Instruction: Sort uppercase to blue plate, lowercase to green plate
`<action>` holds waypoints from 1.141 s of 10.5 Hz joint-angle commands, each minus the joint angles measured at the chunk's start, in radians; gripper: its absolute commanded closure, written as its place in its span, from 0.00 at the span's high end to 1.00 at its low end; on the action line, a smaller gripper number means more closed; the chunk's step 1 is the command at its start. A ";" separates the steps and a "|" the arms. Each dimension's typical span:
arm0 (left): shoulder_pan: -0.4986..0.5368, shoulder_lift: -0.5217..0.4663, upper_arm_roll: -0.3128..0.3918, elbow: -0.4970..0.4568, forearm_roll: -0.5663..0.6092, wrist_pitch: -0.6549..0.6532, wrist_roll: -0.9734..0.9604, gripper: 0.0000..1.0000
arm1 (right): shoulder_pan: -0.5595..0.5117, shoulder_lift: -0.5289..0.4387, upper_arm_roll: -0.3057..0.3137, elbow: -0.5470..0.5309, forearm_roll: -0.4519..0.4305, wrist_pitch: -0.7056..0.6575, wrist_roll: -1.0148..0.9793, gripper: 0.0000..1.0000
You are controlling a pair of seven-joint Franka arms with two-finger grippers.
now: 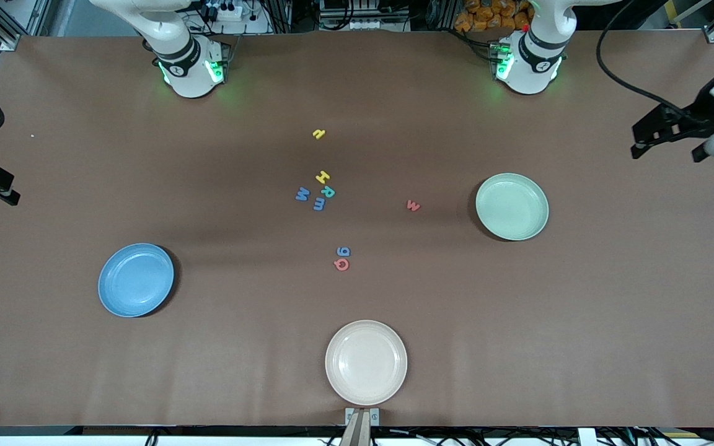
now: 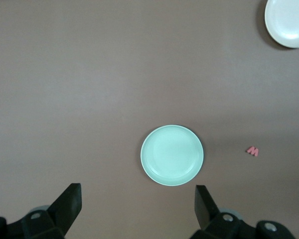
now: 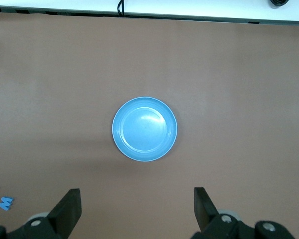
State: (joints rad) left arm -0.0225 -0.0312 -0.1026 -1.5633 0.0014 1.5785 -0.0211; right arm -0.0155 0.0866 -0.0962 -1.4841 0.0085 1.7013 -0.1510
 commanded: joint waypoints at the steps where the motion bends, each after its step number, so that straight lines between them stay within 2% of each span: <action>1: 0.024 -0.010 -0.084 -0.040 -0.011 0.001 -0.006 1.00 | -0.011 -0.016 0.007 -0.009 0.008 -0.005 -0.007 1.00; 4: 0.062 0.004 -0.230 -0.073 -0.017 0.017 -0.019 1.00 | -0.011 -0.016 0.007 -0.009 0.008 -0.005 -0.007 1.00; 7: 0.055 0.049 -0.296 -0.107 -0.064 0.070 -0.109 1.00 | -0.011 -0.016 0.006 -0.009 0.008 -0.003 -0.007 1.00; 9: 0.029 0.105 -0.308 -0.104 -0.063 0.078 -0.154 1.00 | -0.011 -0.016 0.007 -0.009 0.008 -0.005 -0.007 1.00; 12: 0.019 0.152 -0.310 -0.107 -0.067 0.174 -0.215 1.00 | -0.011 -0.015 0.006 -0.009 0.008 -0.003 -0.007 1.00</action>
State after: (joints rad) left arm -0.0115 0.1101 -0.4107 -1.6736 -0.0408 1.7112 -0.2121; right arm -0.0155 0.0859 -0.0972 -1.4839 0.0085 1.7013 -0.1510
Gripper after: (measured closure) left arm 0.000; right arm 0.000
